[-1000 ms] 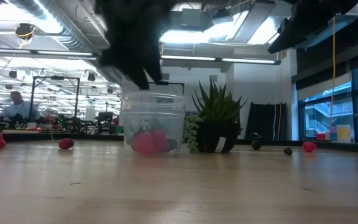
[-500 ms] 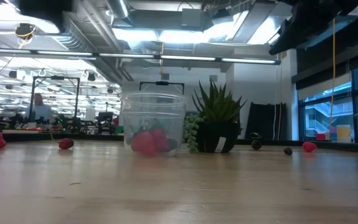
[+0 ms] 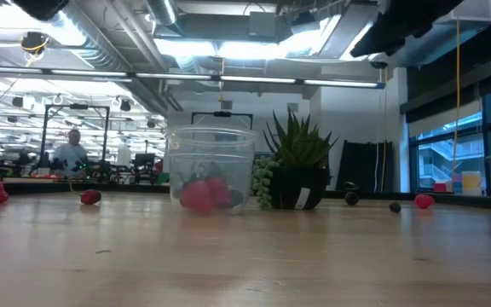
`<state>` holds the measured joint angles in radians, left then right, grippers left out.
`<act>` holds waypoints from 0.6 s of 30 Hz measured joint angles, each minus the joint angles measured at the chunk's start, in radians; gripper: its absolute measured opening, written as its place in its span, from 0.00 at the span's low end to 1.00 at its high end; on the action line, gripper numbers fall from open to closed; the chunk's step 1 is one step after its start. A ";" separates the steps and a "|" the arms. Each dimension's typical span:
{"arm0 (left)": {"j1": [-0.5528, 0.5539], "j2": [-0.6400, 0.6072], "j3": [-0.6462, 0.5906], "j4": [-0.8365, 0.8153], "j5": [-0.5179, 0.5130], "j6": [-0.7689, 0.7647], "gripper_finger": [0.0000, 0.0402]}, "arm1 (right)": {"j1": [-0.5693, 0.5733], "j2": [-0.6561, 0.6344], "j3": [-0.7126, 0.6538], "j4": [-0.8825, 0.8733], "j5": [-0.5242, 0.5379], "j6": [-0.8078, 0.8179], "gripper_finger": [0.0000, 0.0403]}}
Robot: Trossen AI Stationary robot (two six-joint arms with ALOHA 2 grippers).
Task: Pick and placing Produce into tupperware
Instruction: Put the black cherry into the transparent container
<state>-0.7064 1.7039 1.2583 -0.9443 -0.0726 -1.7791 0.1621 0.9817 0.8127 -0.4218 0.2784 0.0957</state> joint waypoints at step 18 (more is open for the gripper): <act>-0.003 0.188 0.000 0.074 0.068 0.039 0.41 | -0.010 0.000 0.000 0.005 -0.001 0.007 0.26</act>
<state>-0.7090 1.8922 1.2583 -0.8703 -0.0048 -1.7401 0.1524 0.9817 0.8127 -0.4170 0.2775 0.1032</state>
